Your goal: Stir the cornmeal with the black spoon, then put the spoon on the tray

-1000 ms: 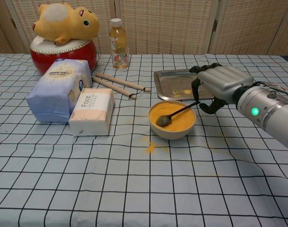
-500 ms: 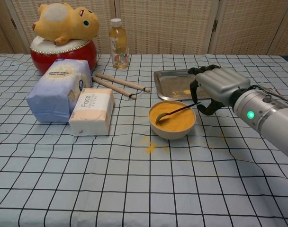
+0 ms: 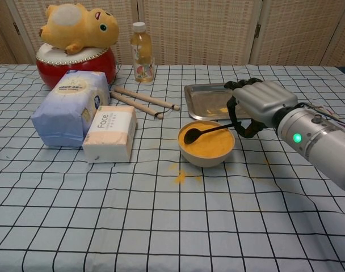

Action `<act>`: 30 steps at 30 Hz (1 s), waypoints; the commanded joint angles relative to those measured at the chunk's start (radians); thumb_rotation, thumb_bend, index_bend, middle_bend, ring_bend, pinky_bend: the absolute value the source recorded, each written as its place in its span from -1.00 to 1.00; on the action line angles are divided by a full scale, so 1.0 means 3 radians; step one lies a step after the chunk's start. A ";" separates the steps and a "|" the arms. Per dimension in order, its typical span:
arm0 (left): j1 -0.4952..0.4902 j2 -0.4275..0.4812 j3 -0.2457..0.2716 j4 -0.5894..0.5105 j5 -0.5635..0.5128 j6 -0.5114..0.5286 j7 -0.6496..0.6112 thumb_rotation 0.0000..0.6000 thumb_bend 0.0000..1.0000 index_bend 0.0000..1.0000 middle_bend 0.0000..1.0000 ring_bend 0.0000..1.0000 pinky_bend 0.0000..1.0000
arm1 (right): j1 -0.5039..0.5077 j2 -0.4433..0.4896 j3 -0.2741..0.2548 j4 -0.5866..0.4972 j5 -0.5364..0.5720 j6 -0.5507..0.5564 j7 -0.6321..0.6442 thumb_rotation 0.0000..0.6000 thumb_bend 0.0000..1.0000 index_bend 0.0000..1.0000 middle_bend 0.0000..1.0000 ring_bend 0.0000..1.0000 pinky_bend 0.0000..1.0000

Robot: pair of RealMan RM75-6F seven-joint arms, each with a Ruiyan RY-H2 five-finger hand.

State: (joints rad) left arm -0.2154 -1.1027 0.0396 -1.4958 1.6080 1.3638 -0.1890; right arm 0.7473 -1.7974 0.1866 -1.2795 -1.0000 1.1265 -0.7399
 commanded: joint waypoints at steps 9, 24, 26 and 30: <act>0.0002 -0.0003 0.0004 0.0027 0.0033 0.0038 -0.0052 1.00 -0.16 -1.00 -0.99 -1.00 -0.88 | -0.0035 0.0018 -0.0003 -0.0016 -0.0122 0.0053 0.0049 1.00 -0.25 0.30 -0.99 -1.00 -1.00; 0.0002 -0.0002 0.0027 0.0012 0.0075 0.0051 -0.0038 1.00 -0.16 -1.00 -0.99 -1.00 -0.88 | -0.0012 0.0282 -0.0050 -0.0264 -0.0493 0.0349 -0.0556 1.00 -0.22 0.58 -0.77 -1.00 -0.91; 0.0000 -0.0001 0.0029 0.0010 0.0079 0.0052 -0.0041 1.00 -0.16 -1.00 -0.99 -1.00 -0.88 | 0.0014 0.0304 -0.0034 -0.0298 -0.0464 0.0335 -0.0694 1.00 -0.22 0.59 -0.77 -1.00 -0.91; 0.0000 0.0006 0.0039 0.0002 0.0097 0.0058 -0.0042 1.00 -0.16 -1.00 -0.99 -1.00 -0.88 | 0.0073 0.0298 -0.0015 -0.0319 -0.0404 0.0296 -0.0946 1.00 -0.22 0.59 -0.77 -1.00 -0.91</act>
State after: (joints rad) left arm -0.2154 -1.1011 0.0511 -1.4949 1.6368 1.3808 -0.2014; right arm 0.7557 -1.7119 0.1782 -1.3671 -1.1319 1.2216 -0.9891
